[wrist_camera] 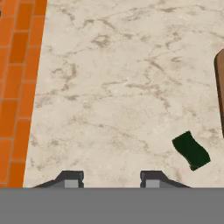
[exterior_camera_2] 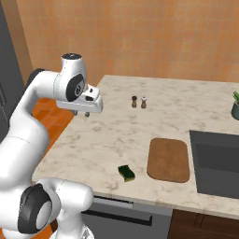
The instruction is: Pick up the sponge from the counter and clean the cutting board by briefly scrubbing or pressing down on the cutting board. Once finished, release the sponge.
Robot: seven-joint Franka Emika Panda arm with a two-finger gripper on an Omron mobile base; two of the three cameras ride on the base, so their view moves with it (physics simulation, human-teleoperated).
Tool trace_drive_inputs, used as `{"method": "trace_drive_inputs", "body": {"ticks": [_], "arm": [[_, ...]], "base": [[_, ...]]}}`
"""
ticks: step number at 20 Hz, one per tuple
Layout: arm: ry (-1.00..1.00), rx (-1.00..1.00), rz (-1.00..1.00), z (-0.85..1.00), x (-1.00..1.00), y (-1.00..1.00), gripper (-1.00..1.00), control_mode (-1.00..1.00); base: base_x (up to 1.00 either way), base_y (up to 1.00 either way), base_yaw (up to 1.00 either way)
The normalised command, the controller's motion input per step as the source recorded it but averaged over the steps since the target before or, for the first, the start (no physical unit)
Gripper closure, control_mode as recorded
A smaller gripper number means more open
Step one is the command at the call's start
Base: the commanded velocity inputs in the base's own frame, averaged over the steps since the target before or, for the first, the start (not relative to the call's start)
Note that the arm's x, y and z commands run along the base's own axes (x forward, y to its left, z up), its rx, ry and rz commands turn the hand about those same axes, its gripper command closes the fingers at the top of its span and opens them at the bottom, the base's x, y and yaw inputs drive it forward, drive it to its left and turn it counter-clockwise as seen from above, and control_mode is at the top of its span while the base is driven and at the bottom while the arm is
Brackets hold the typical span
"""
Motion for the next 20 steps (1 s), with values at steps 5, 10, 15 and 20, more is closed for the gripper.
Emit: {"method": "trace_drive_inputs", "body": {"ticks": [5, 10, 15, 20], "arm": [[0.05, 0.00, -0.01, -0.43, 0.00, -0.10, -1.00, -1.00], [0.29, 0.00, 0.00, -0.66, 0.29, -0.60, -1.00, -1.00], [0.17, 0.00, 0.03, -0.50, 0.76, -0.75, -1.00, -1.00], [0.08, -0.01, 0.17, -0.33, 0.29, -0.46, -1.00, -1.00]], "base": [[0.00, 0.00, 0.00], [0.00, 0.00, 0.00], [0.00, 0.00, 0.00], [0.00, 0.00, 0.00]]}}
